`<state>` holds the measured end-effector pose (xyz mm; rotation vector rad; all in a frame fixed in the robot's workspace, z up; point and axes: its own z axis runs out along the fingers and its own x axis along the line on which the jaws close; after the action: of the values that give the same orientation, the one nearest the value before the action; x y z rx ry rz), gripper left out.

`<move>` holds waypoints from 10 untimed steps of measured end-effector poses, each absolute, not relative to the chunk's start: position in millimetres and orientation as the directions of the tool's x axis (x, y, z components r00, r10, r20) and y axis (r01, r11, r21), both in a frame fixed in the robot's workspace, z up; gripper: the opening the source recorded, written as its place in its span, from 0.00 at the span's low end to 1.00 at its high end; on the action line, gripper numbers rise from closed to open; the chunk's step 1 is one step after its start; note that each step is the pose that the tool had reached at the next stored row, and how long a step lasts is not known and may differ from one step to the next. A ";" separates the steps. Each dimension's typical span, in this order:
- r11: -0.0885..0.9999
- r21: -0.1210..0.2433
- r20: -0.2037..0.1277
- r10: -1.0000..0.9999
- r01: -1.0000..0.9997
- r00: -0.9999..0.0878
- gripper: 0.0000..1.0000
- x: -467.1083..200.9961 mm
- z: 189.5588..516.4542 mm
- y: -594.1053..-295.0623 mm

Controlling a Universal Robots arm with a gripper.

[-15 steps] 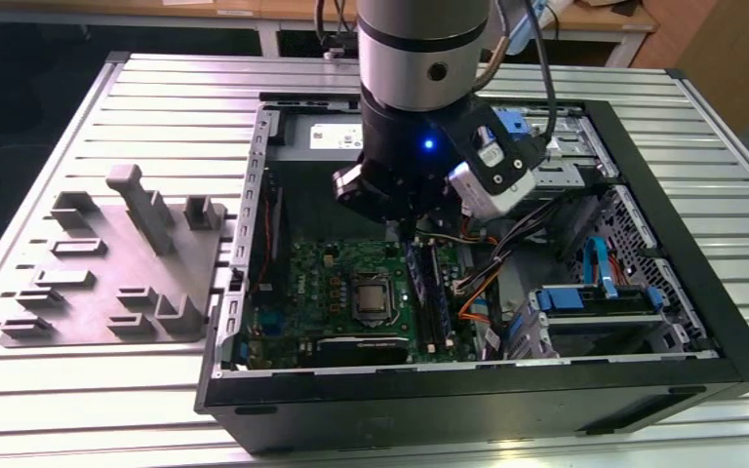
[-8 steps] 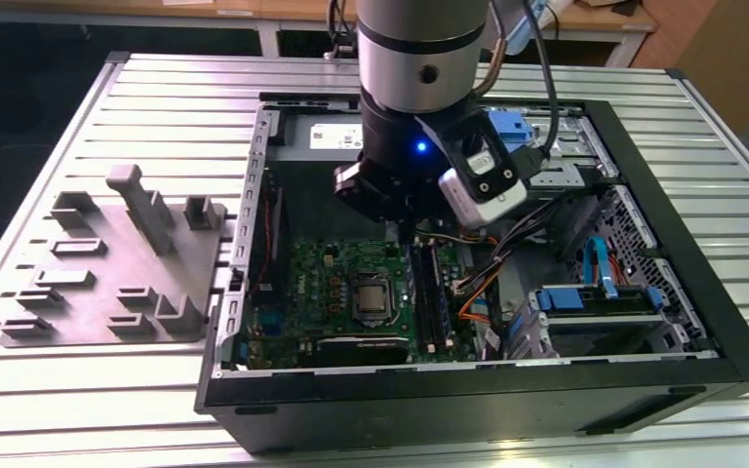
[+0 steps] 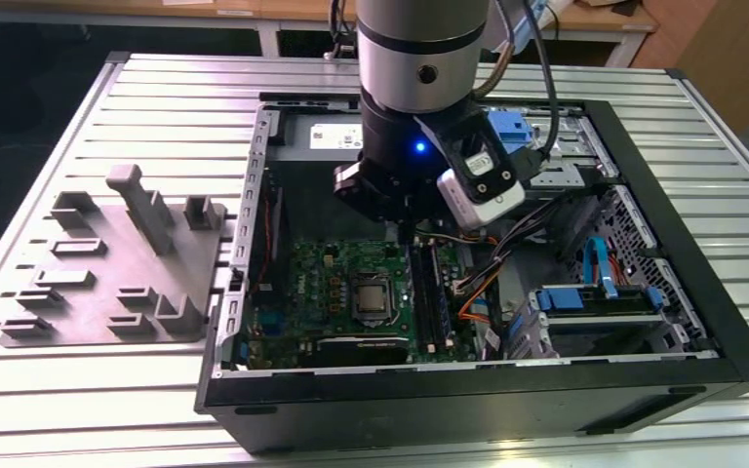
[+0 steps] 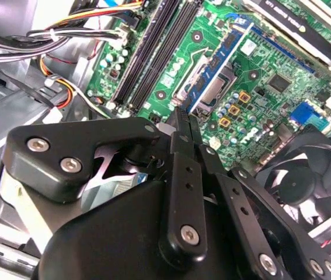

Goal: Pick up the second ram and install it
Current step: 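Insert the second ram into the second slot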

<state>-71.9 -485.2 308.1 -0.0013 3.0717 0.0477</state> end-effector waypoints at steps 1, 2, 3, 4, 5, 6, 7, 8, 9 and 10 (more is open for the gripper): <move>1.000 0.031 -0.059 0.000 -0.002 -0.998 0.12 -71.7 308.1 -485.2; 1.000 0.031 -0.048 0.000 -0.001 -0.999 0.12 -71.6 308.1 -485.3; 1.000 0.031 -0.047 0.000 -0.001 -0.999 0.12 -71.6 308.2 -485.3; 1.000 0.031 -0.047 0.000 -0.001 -0.999 0.12 -71.6 308.2 -485.3; 1.000 0.031 -0.046 0.000 -0.001 -0.999 0.12 -71.6 308.2 -485.3; 1.000 0.031 -0.046 0.000 -0.001 -0.999 0.12 -71.6 308.2 -485.3; 1.000 0.031 -0.046 0.000 -0.001 -0.999 0.12 -71.6 308.1 -485.3; 1.000 0.031 -0.046 0.000 -0.001 -0.999 0.12 -71.4 308.0 -485.3; 1.000 0.031 -0.046 0.000 -0.002 -0.999 0.12 -70.6 307.6 -485.2; 1.000 0.031 -0.046 0.000 -0.001 -0.999 0.12 -69.3 307.3 -485.2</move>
<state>-69.3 -485.2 307.3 -0.0011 3.0950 0.0479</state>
